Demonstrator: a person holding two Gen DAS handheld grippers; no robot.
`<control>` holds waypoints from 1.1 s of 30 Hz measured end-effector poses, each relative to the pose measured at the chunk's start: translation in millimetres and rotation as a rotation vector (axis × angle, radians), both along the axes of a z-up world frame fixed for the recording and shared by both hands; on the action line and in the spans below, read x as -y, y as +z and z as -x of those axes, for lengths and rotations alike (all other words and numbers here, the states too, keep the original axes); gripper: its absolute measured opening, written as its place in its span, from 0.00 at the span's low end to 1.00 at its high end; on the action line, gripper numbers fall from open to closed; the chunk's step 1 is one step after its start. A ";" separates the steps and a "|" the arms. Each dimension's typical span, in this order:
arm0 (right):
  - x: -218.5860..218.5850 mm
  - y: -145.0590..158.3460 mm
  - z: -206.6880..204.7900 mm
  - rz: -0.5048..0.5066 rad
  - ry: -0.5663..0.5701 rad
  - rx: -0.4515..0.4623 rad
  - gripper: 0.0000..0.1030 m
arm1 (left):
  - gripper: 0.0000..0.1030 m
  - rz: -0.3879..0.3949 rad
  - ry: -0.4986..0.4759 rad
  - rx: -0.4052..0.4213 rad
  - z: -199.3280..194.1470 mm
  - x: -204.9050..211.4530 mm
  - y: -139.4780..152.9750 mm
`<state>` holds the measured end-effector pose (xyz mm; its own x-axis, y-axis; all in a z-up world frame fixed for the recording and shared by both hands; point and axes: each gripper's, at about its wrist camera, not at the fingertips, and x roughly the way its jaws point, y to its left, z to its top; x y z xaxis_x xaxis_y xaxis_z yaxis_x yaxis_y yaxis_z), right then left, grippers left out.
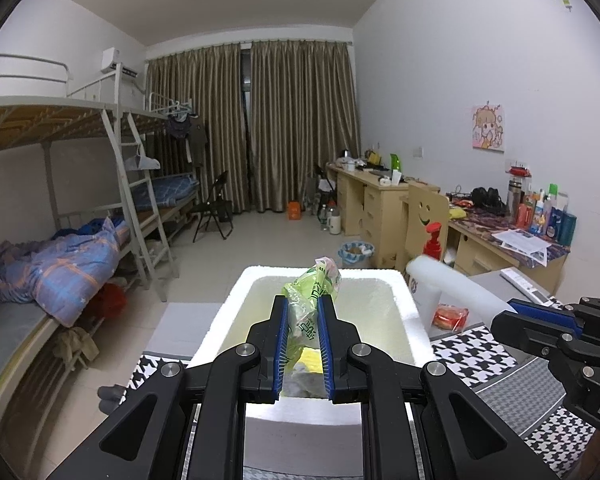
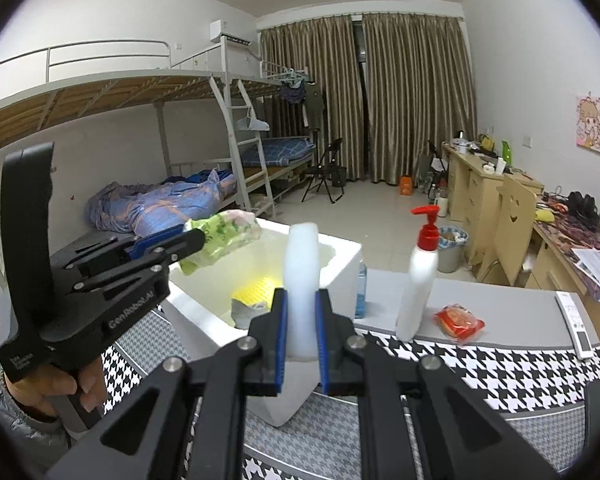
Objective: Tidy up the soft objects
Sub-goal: 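Open the left tool to drop the snack bag into the foam box, then lower the foam stick into the foam box and open the right tool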
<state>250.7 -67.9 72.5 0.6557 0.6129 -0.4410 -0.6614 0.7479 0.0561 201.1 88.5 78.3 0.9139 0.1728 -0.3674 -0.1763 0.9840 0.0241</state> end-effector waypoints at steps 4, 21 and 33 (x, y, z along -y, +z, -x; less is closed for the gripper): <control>-7.1 2.1 -0.2 0.004 0.006 -0.003 0.16 | 0.16 0.007 -0.002 -0.012 -5.6 -3.9 -3.1; -24.6 0.7 -7.6 0.022 0.014 -0.012 0.16 | 0.67 0.022 0.013 -0.033 -18.2 -19.7 -9.9; -33.2 3.7 -11.1 0.029 0.027 -0.005 0.16 | 0.94 0.034 0.073 0.029 -1.8 -34.5 -1.8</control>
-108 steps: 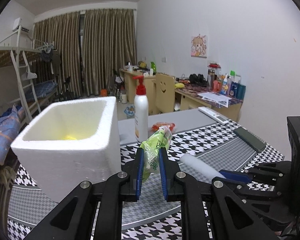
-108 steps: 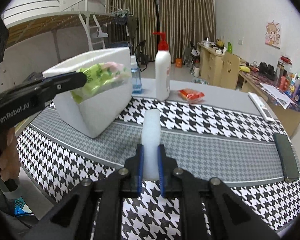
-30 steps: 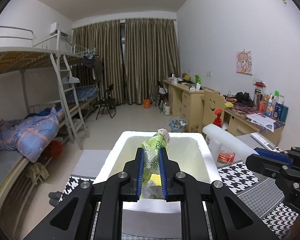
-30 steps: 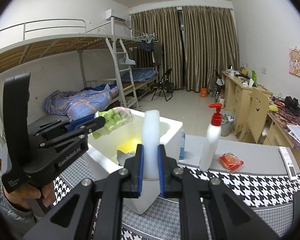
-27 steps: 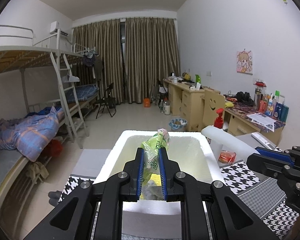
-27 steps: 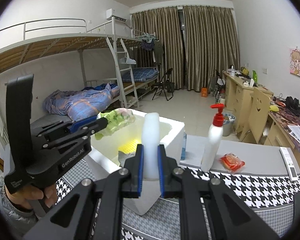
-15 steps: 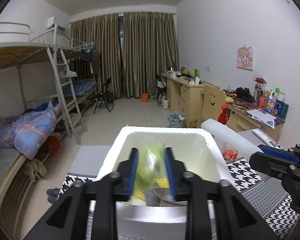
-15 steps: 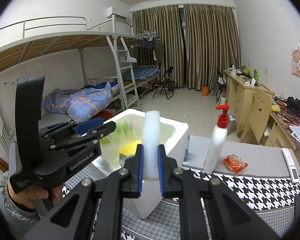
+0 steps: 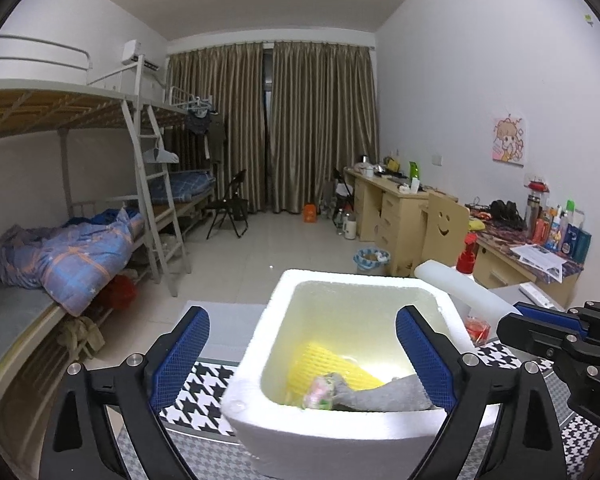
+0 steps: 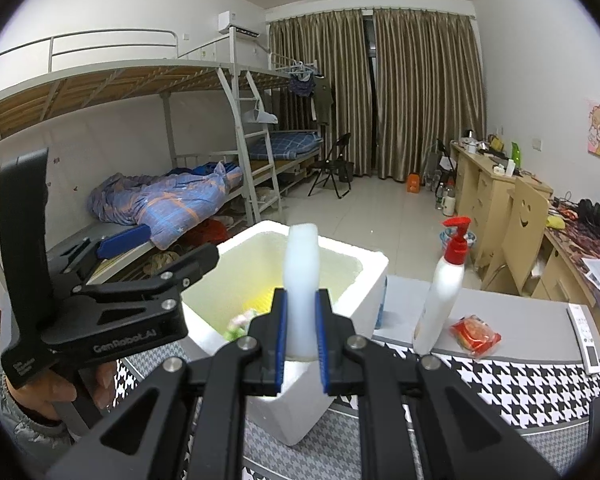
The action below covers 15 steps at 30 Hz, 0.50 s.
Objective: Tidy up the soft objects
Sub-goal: 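Lower the foam stick into the foam box and open the right tool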
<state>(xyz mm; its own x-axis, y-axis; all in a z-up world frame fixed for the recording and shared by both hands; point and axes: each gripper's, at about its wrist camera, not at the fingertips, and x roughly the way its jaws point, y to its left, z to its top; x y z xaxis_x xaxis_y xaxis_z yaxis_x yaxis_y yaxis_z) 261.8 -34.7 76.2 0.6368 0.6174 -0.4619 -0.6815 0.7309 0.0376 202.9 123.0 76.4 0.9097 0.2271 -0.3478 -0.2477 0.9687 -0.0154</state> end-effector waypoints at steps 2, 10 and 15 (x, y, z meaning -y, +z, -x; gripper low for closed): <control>-2.1 0.5 0.6 0.002 0.006 0.000 0.16 | 0.97 0.003 0.011 0.011 4.3 -3.3 1.2; -13.6 -1.8 -1.9 0.010 0.023 -0.005 0.16 | 0.99 -0.006 0.013 0.042 16.1 -5.8 6.8; -18.8 -2.2 -3.8 0.013 0.029 -0.009 0.16 | 0.99 -0.031 0.024 0.071 26.4 -3.2 10.3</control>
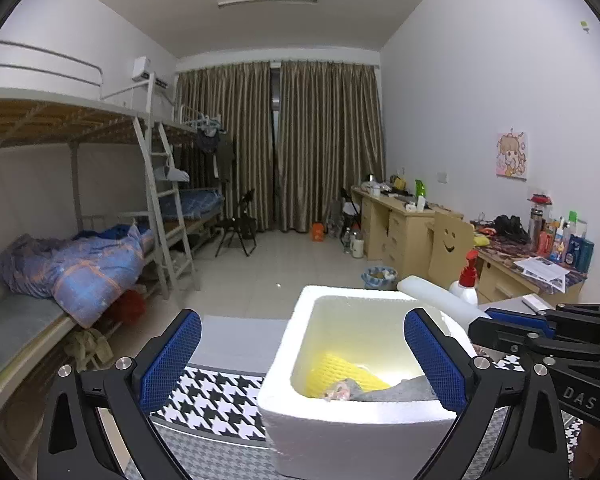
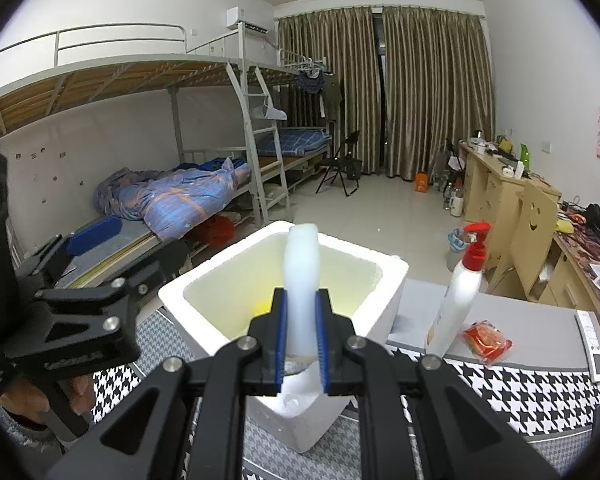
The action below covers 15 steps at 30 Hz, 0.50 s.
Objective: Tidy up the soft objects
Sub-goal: 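Lower the foam stick into the foam box and open the right tool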
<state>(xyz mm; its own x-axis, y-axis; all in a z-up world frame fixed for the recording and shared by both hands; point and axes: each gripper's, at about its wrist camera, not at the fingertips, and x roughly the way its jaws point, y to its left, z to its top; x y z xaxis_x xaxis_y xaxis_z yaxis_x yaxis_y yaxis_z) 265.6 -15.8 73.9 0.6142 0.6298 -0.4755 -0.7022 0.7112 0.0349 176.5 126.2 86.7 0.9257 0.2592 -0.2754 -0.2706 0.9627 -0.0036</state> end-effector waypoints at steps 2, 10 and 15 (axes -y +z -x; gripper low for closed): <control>-1.0 -0.6 -2.1 0.001 0.002 -0.003 0.16 | 0.99 0.006 -0.005 0.002 3.0 -0.5 0.5; -6.9 -5.6 -9.3 0.008 0.008 -0.024 0.16 | 0.99 0.013 0.028 0.002 11.1 -9.2 -2.4; -13.9 -8.2 -15.7 0.019 0.008 -0.041 0.16 | 0.99 0.024 0.037 0.003 14.4 -14.6 -4.4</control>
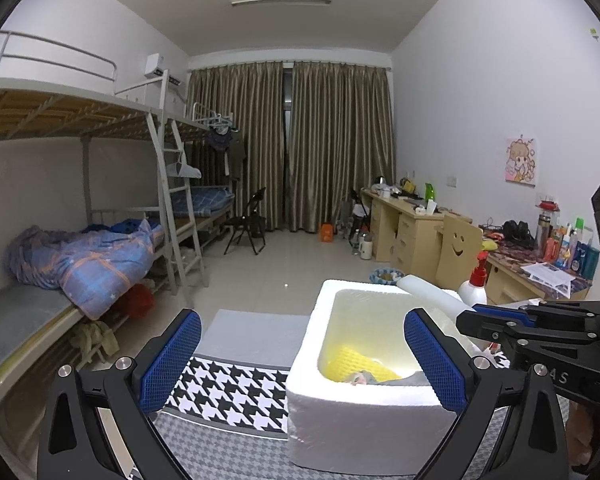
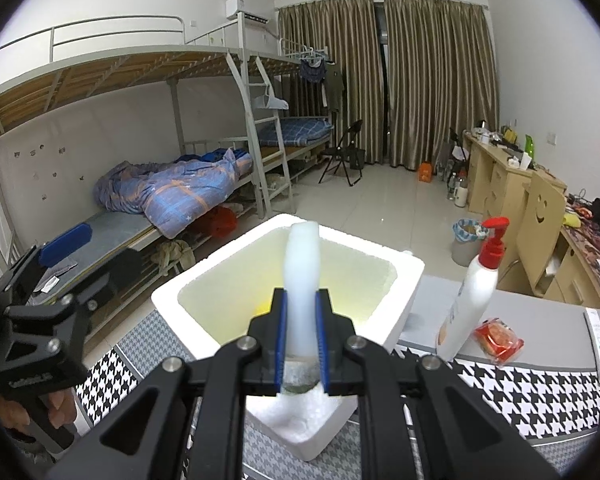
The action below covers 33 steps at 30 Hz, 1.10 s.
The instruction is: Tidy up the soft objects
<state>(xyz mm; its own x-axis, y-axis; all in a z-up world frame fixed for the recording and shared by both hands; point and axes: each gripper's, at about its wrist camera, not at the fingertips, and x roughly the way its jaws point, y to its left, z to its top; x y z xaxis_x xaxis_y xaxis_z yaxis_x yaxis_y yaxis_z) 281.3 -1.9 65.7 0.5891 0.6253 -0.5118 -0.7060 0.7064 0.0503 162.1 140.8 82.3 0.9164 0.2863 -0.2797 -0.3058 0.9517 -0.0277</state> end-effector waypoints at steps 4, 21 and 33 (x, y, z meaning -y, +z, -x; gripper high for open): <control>-5.4 -1.8 -4.0 0.009 -0.004 -0.008 0.16 | 0.99 -0.001 0.015 -0.002 1.3 -4.4 -2.1; -17.5 -9.3 -9.4 0.023 0.011 -0.014 0.72 | 0.99 0.007 0.036 -0.009 5.3 -15.9 -7.2; 6.8 1.4 -1.5 -0.042 0.000 -0.013 0.82 | 0.99 0.002 0.014 -0.003 6.5 -9.0 -2.2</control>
<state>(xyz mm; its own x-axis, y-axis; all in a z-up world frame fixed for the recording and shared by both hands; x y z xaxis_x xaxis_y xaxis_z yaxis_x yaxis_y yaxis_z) 282.8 -8.8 67.1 0.5823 0.6462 -0.4933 -0.7052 0.7034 0.0890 155.5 149.7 80.1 0.9114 0.2988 -0.2829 -0.3196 0.9471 -0.0291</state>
